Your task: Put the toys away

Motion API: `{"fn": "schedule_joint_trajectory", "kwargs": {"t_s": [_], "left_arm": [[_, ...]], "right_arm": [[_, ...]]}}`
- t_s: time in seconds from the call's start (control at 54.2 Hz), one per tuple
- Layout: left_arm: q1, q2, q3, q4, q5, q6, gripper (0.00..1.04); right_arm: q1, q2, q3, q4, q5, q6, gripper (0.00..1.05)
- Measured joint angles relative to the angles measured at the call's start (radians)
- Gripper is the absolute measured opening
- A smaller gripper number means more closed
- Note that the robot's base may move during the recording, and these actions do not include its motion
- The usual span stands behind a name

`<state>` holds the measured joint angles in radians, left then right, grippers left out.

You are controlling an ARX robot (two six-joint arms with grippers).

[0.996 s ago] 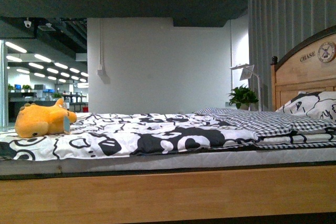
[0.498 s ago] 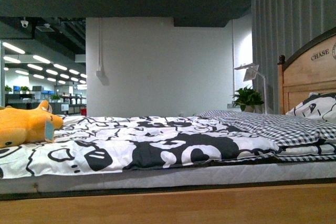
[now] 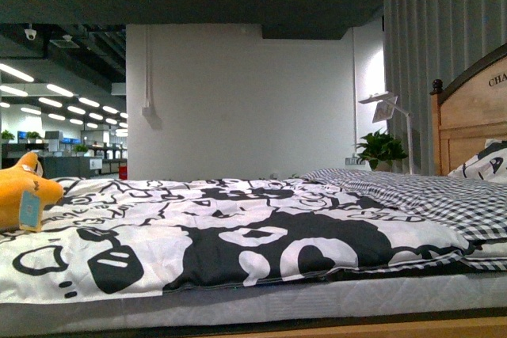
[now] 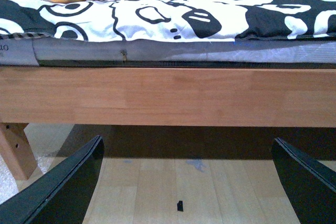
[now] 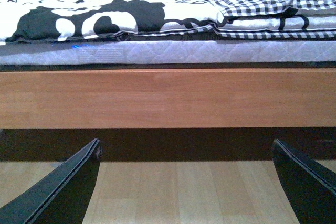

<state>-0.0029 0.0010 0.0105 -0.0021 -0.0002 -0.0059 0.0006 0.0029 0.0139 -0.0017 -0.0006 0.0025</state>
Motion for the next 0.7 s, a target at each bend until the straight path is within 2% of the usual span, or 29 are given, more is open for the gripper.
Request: {"fn": "schedule_joint_trajectory", "kwargs": {"t_s": [0.701], "left_arm": [[0.000,0.001,0.000,0.000,0.000,0.000,0.98]], "right_arm": [[0.000,0.001,0.000,0.000,0.000,0.000,0.98]]}}
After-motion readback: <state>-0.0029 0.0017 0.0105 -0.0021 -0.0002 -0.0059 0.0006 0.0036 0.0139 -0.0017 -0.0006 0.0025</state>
